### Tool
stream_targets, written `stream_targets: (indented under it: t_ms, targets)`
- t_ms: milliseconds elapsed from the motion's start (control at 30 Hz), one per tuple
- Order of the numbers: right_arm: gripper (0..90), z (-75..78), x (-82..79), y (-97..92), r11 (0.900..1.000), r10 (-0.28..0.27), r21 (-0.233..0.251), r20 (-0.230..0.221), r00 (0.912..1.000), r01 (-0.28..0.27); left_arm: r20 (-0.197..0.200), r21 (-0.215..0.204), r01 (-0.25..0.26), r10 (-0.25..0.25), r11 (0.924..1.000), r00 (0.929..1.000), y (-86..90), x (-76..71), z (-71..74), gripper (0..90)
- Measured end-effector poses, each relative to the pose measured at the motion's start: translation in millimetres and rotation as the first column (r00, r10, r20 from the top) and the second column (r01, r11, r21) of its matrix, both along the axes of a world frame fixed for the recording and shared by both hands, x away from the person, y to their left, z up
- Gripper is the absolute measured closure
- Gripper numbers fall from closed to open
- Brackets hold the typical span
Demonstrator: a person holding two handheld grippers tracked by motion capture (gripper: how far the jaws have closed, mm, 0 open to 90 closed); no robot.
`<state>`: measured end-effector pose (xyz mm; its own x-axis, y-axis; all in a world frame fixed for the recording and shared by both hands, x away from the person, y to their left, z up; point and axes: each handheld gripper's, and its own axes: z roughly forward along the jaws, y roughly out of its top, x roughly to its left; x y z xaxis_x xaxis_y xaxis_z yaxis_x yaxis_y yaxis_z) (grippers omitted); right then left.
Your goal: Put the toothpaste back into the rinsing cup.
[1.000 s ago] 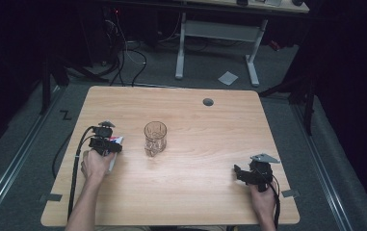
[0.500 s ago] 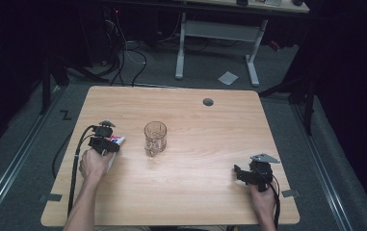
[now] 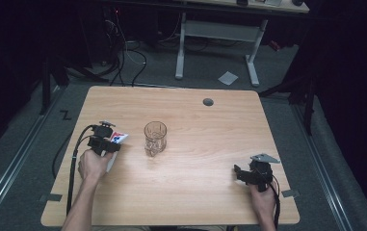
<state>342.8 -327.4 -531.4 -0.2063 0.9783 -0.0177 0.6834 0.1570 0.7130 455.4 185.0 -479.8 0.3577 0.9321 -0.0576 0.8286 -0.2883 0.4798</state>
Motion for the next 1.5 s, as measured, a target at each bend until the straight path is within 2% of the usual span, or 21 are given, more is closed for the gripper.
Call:
stream_targets:
  t_ms: [33, 67, 100, 233, 300, 567, 600, 667, 767, 933, 1067, 1300, 1500]
  targets:
    - [19.4, 0.0, 0.0, 0.0, 1.0000, 0.000, 0.000, 0.000, 1.0000, 0.000, 0.017, -0.010, 0.005, -0.004, 0.9999, 0.9998, 0.5, -3.2, 4.2, 63.6]
    - [19.4, 0.0, 0.0, 0.0, 1.0000, 0.000, 0.000, 0.000, 1.0000, 0.000, 0.017, -0.010, 0.005, -0.004, 0.9999, 0.9998, 0.5, -3.2, 4.2, 63.6]
    - [19.4, 0.0, 0.0, 0.0, 1.0000, 0.000, 0.000, 0.000, 1.0000, 0.000, 0.039, -0.022, 0.006, -0.005, 0.9997, 0.9992, 0.9, -6.5, 8.0, 63.6]
    - [19.4, 0.0, 0.0, 0.1, 1.0000, 0.000, 0.000, 0.000, 1.0000, 0.000, 0.063, -0.047, 0.015, -0.012, 0.9988, 0.9979, 1.5, -11.0, 14.2, 63.6]
    - [19.4, 0.0, -0.1, 0.1, 1.0000, -0.001, 0.000, -0.001, 1.0000, 0.001, 0.089, -0.064, 0.024, -0.019, 0.9976, 0.9958, 0.6, -15.9, 19.5, 63.6]
    - [19.4, 0.0, 0.0, 0.1, 1.0000, 0.001, 0.000, 0.000, 1.0000, -0.001, 0.143, -0.085, 0.053, -0.040, 0.9950, 0.9889, 0.3, -25.1, 29.4, 63.5]
    - [19.4, 0.0, 0.0, 0.1, 1.0000, 0.000, 0.000, 0.000, 1.0000, 0.000, 0.171, -0.100, 0.066, -0.048, 0.9928, 0.9841, 0.1, -29.0, 35.0, 63.6]
    - [19.4, 0.0, 0.0, 0.1, 1.0000, 0.000, 0.000, 0.000, 1.0000, 0.000, 0.175, -0.101, 0.069, -0.051, 0.9925, 0.9833, -0.1, -29.7, 36.2, 63.6]
    - [19.4, 0.0, 0.0, 0.0, 1.0000, 0.001, 0.000, 0.001, 1.0000, -0.001, 0.205, -0.113, 0.086, -0.061, 0.9898, 0.9768, -2.0, -33.6, 44.1, 63.6]
    - [19.4, 0.0, 0.0, 0.0, 1.0000, 0.000, 0.000, 0.000, 1.0000, 0.000, 0.250, -0.152, 0.122, -0.081, 0.9808, 0.9650, -9.4, -38.7, 55.7, 63.7]
    - [19.4, 0.0, 0.0, 0.0, 1.0000, 0.001, 0.000, 0.000, 1.0000, -0.001, 0.273, -0.161, 0.148, -0.100, 0.9758, 0.9567, -15.9, -40.8, 62.6, 63.6]
    - [19.4, 0.0, 0.0, 0.0, 1.0000, 0.001, 0.000, 0.000, 1.0000, -0.001, 0.323, -0.206, 0.193, -0.119, 0.9594, 0.9389, -25.9, -43.6, 73.7, 63.5]
    - [19.4, 0.0, 0.1, 0.0, 1.0000, 0.000, 0.000, 0.000, 1.0000, 0.000, 0.359, -0.211, 0.221, -0.135, 0.9522, 0.9235, -35.3, -44.8, 83.1, 63.4]
